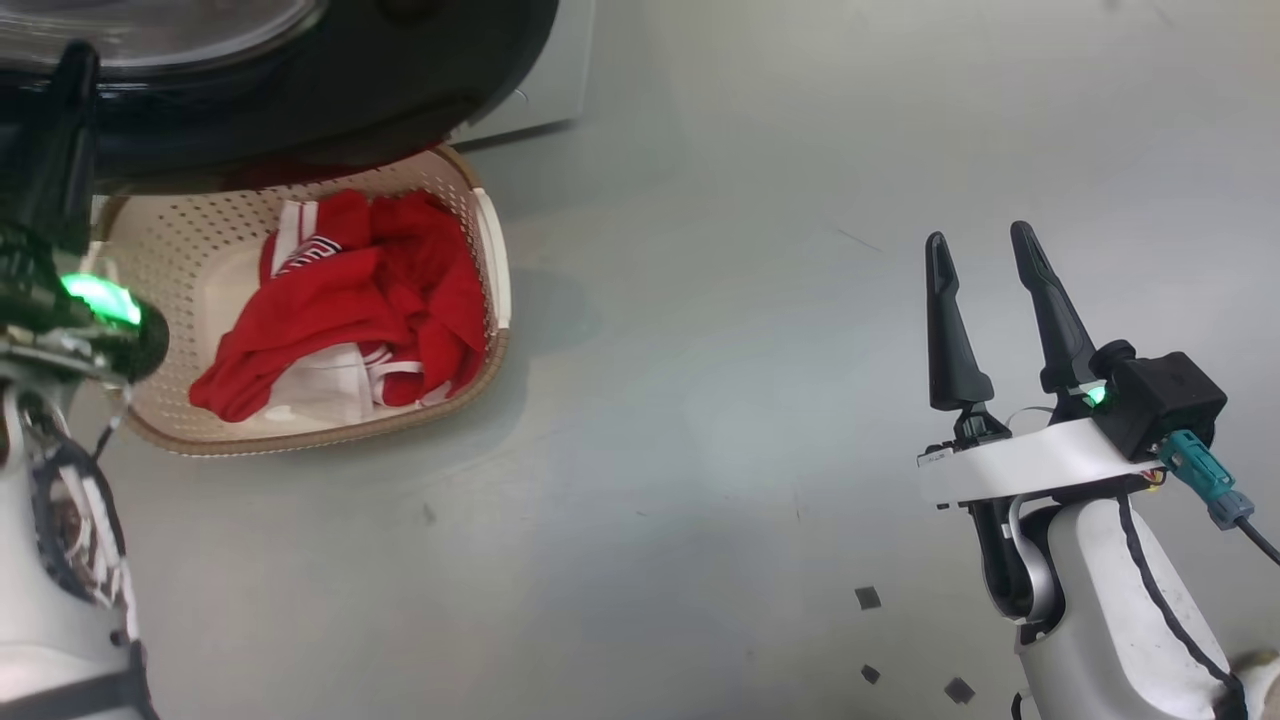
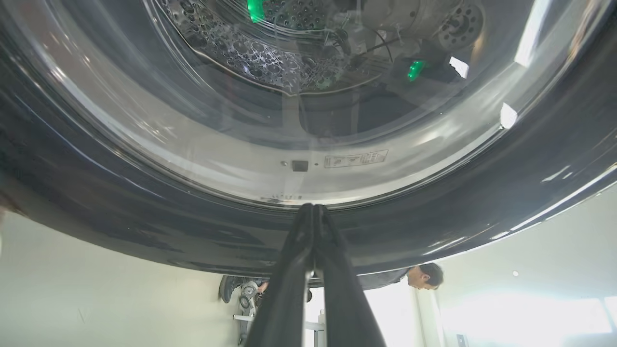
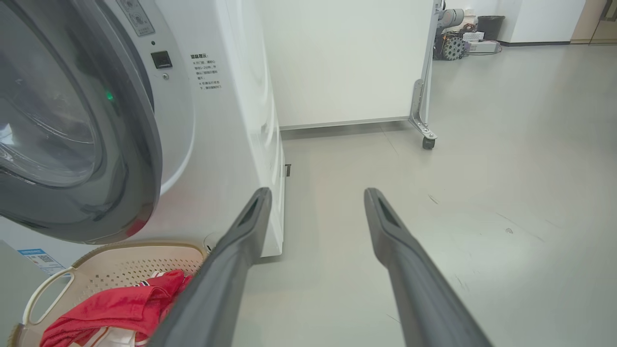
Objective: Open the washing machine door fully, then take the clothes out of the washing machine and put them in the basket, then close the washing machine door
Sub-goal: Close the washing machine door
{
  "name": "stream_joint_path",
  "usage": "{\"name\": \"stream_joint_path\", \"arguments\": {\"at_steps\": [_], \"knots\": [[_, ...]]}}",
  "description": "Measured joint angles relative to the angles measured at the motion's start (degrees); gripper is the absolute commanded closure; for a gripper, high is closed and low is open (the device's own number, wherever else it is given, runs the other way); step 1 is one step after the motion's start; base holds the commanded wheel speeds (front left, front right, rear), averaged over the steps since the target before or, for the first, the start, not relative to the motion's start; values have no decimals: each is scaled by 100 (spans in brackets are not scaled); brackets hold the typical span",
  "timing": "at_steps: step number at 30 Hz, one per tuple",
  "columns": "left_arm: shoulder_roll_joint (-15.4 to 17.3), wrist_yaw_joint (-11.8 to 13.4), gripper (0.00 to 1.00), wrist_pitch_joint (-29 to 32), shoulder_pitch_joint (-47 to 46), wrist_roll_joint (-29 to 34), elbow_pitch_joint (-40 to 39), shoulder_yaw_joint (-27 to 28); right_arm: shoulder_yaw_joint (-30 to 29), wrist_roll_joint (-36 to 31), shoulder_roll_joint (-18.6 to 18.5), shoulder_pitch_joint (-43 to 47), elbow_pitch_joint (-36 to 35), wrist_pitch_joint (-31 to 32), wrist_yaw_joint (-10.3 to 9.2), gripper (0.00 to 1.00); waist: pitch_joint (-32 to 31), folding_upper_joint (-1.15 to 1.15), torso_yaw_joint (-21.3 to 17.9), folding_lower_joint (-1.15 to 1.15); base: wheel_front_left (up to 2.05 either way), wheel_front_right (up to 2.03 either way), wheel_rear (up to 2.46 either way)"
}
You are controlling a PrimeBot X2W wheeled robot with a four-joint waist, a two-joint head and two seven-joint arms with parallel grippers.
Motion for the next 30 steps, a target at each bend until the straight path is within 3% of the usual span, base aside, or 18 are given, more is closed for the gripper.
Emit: {"name": "stream_joint_path", "arguments": {"at_steps": [1,2,3,4,5,6,7,15,22,25,30], "knots": [[-5,0,100,0,121,0,-38,14,-14,-7,-3,6,15,0,1,0,-44,0,42,0,0,0,0],[-16,0,78,0,251,0,-62,31,-19,-23,-9,17,30,0,3,0,-91,0,84,0,0,0,0],[-33,0,78,-8,388,1,-79,51,-23,-43,-14,30,49,0,18,0,-141,0,127,0,0,0,0],[-46,0,64,-8,522,14,-92,58,-27,-45,-19,37,70,0,41,0,-192,0,169,0,0,0,0],[-62,0,22,-8,648,26,-115,56,-41,-48,-24,48,86,0,48,0,-243,0,212,0,0,0,0],[-81,0,4,-29,758,33,-136,69,-47,-58,-30,61,105,0,48,0,-297,0,257,0,0,0,0],[-98,0,0,-109,851,75,-140,82,-53,-68,-38,79,125,0,48,0,-351,0,300,0,0,0,0],[-132,0,0,-603,1417,421,-421,181,-135,-88,-88,314,242,0,49,0,-747,0,620,0,0,0,0],[-142,0,0,-1215,1812,1099,-1057,25,-256,-90,-156,556,342,0,48,0,-1155,0,933,0,0,0,0],[-142,0,0,-1545,1989,1667,-1406,-133,-286,-92,-191,637,375,0,48,0,-1329,0,1069,0,0,0,0],[-76,0,0,-2272,2490,3303,-2100,-647,-302,-127,-231,800,387,0,46,0,-1676,0,1298,0,0,0,0]]}}
